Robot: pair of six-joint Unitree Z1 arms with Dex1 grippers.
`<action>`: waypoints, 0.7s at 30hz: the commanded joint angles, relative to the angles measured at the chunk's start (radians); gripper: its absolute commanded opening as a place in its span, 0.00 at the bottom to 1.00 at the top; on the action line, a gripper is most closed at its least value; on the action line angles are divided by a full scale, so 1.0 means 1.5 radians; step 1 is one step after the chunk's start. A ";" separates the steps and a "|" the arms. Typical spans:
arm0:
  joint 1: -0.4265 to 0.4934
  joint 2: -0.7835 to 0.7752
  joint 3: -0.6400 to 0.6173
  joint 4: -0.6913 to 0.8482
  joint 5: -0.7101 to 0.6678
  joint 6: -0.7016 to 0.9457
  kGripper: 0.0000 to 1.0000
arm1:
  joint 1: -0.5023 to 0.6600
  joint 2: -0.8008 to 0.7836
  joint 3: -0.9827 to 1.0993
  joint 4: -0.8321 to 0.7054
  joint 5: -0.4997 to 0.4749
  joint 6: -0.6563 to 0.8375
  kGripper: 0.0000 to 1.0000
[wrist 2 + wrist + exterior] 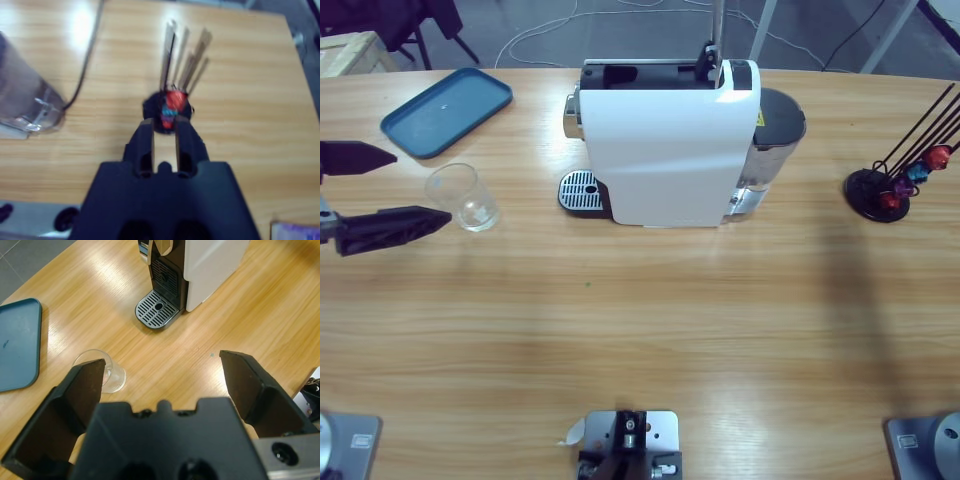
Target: Pour coffee
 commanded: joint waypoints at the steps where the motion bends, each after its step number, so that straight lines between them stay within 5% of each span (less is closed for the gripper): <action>1: 0.005 0.016 0.022 -0.006 0.005 -0.005 1.00 | -0.041 0.080 -0.010 -0.018 -0.009 0.039 0.92; 8: 0.005 0.012 0.025 -0.007 0.006 -0.005 1.00 | -0.065 0.205 0.064 -0.192 0.015 0.034 0.84; 21: 0.005 0.021 0.029 -0.017 0.006 -0.006 1.00 | -0.092 0.231 0.099 -0.248 0.012 -0.020 0.68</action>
